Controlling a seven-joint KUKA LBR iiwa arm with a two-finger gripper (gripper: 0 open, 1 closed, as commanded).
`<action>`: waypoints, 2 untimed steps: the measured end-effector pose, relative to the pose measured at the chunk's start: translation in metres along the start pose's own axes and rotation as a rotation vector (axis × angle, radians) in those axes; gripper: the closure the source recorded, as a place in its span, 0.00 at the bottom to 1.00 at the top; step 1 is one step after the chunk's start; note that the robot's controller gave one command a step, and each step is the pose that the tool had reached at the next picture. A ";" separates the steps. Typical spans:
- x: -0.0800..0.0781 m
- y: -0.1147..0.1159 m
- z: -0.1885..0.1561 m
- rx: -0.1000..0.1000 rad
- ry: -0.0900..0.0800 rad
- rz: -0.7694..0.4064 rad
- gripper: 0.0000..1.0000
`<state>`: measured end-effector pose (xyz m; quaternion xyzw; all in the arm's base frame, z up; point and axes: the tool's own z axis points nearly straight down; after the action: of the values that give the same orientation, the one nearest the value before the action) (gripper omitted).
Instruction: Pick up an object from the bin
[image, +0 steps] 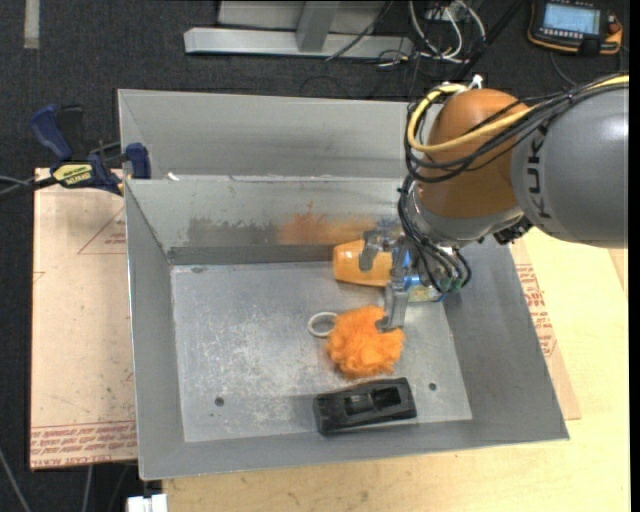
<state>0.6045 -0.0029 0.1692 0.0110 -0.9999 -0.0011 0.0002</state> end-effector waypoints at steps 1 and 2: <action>0.019 -0.023 0.012 0.003 0.003 0.006 0.00; 0.028 -0.017 0.043 0.001 -0.004 -0.128 0.00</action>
Offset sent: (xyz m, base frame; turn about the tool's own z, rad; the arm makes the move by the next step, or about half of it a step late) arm -0.0526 -0.0171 -0.0761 -0.2889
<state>0.5773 -0.0204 0.1258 0.0751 -0.9972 -0.0008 -0.0017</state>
